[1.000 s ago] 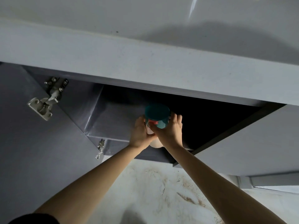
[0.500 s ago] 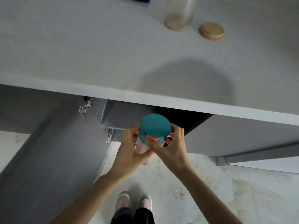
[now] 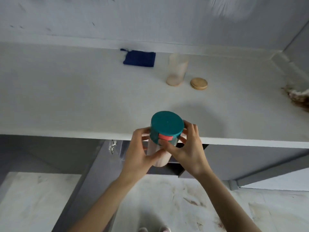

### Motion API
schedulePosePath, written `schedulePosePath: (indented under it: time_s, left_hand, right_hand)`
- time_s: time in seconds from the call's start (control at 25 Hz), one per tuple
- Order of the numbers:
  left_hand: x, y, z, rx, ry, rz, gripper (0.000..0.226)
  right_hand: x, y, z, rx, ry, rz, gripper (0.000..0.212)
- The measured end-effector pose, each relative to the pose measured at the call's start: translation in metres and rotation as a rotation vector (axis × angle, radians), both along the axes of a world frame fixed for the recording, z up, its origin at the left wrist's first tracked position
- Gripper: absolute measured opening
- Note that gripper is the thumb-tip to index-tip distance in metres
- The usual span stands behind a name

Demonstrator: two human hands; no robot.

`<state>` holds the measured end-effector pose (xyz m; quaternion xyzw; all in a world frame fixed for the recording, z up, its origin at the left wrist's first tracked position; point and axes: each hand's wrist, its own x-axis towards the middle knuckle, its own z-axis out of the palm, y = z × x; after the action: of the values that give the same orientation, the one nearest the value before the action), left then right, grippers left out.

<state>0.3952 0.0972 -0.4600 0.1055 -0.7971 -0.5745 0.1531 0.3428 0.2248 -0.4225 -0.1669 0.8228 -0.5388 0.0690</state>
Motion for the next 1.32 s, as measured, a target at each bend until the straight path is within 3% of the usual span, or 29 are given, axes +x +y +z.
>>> schedulePosePath:
  time_s: [0.36,0.84,1.04,1.2,1.32]
  left_hand:
    - [-0.082,-0.001,0.035,-0.057,0.088,-0.050,0.059]
    - [-0.233,-0.009,0.024,-0.051,-0.057,-0.025,0.077]
    - [-0.253,-0.015,0.013,-0.105,-0.050,-0.011,0.071]
    - [-0.260,-0.015,0.017,0.018,-0.047,-0.094,0.065]
    - [-0.262,-0.012,0.014,0.053,-0.028,-0.141,0.073]
  right_hand:
    - [-0.073,-0.003,0.031,-0.008,0.114,-0.038,0.073]
    - [-0.233,-0.012,0.008,0.057,0.045,0.069,0.080]
    - [-0.254,-0.015,0.000,0.093,-0.003,0.114,0.080]
    - [-0.257,-0.017,-0.001,0.129,0.003,0.119,0.080]
    - [-0.251,-0.023,0.004,0.172,-0.009,0.124,0.082]
